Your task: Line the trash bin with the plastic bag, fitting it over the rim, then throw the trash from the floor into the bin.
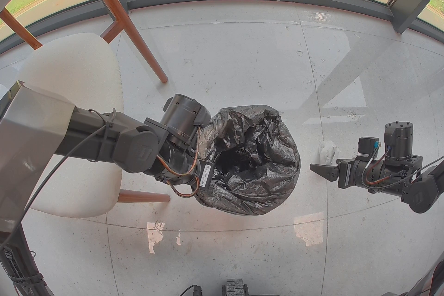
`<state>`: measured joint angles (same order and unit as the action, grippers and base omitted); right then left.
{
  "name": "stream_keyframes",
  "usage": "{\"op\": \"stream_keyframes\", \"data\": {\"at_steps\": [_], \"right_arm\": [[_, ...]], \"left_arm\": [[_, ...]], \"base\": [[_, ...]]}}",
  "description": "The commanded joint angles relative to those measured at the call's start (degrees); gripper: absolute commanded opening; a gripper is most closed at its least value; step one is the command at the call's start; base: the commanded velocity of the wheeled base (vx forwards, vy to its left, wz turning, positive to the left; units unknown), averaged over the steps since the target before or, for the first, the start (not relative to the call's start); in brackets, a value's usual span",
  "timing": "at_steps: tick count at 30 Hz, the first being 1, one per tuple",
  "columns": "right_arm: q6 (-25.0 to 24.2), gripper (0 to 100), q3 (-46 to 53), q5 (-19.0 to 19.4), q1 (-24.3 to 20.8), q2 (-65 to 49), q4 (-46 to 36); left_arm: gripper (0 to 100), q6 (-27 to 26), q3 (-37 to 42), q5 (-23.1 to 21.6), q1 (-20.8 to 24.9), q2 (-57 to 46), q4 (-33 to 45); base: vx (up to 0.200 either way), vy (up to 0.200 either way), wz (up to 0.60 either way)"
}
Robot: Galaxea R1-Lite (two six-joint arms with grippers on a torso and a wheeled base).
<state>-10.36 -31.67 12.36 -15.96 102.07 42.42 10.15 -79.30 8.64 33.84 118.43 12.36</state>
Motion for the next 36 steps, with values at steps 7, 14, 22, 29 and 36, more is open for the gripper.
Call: {"op": "stream_keyframes", "data": {"at_steps": [7, 14, 22, 29, 36], "right_arm": [[-0.01, 100, -0.06, -0.06, 0.05, -0.12, 0.03], [-0.10, 100, 0.03, -0.23, 0.58, -0.29, 0.12], [-0.36, 100, 0.29, 0.12, 5.76, -3.37, 0.03], [-0.45, 100, 0.73, 0.21, 8.49, -5.48, 0.03], [-0.45, 100, 1.70, 0.12, 7.96, -6.36, 0.03]], "left_arm": [[100, -1.63, 2.75, 0.41, -0.79, -1.01, 0.56], [100, -1.72, 5.65, 0.23, -0.97, -1.27, -0.14], [100, -1.98, 6.35, 0.32, -1.50, -4.96, 0.03], [100, -3.48, 8.20, 0.06, -4.05, -5.23, -0.85], [100, -3.83, 7.93, 0.06, -5.19, -4.70, -2.52]], "base": [[0.000, 0.000, 0.00], [0.000, 0.000, 0.00], [0.000, 0.000, 0.00], [0.000, 0.000, 0.00], [0.000, 0.000, 0.00]]}}
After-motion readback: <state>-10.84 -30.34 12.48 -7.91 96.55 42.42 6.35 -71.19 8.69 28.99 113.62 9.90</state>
